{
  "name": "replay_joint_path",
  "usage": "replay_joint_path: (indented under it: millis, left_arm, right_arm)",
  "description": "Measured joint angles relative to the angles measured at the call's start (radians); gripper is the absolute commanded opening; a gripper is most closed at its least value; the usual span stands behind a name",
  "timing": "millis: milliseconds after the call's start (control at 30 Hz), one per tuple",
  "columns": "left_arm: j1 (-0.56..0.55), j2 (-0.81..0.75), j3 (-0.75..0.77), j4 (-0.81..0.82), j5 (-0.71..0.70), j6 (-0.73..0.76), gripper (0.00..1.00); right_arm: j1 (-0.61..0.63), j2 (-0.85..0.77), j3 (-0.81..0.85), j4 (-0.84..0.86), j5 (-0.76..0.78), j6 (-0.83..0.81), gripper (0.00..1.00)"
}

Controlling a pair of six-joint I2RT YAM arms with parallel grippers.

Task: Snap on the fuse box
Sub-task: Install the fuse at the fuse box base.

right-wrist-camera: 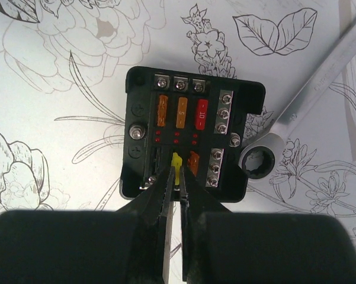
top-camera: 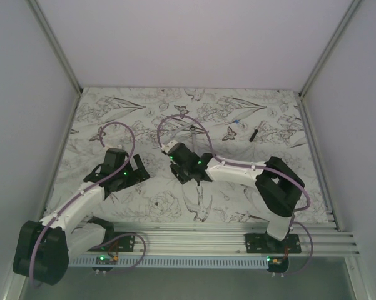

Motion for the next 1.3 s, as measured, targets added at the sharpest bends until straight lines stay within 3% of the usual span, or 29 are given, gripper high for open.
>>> replay_joint_path:
  millis: [333,500,1300]
  left_arm:
    - [0.0,0.0,0.0,0.0,0.0,0.0,1.0]
    - [0.0,0.0,0.0,0.0,0.0,0.0,1.0]
    - [0.0,-0.002,-0.001,0.0,0.0,0.0,1.0]
  right_arm:
    - [-0.005,0.02,0.037,-0.052,-0.014,0.0,0.09]
    - [-0.006,0.045,0.073,-0.077,-0.018,-0.002,0.0]
    - [-0.034,0.114,0.178,-0.156,-0.086,-0.013,0.0]
